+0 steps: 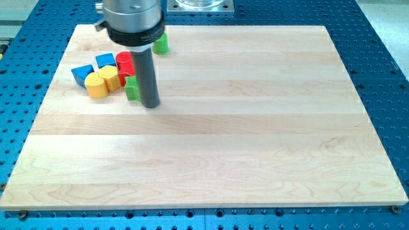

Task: Move your arm diagonally top right to the green circle

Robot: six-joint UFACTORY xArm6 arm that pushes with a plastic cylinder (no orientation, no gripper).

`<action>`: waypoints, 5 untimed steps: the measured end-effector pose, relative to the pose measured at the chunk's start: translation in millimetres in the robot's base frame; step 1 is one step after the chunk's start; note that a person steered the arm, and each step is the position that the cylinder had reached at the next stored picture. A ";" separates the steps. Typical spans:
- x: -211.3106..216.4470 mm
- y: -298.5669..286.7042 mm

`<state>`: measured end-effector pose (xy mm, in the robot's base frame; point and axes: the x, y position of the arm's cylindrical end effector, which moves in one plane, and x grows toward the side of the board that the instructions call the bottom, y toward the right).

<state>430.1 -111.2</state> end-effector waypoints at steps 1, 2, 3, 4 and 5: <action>9.2 -31.2; 20.8 -39.2; 57.9 31.4; -13.8 128.6; -106.0 132.1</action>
<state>324.1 20.9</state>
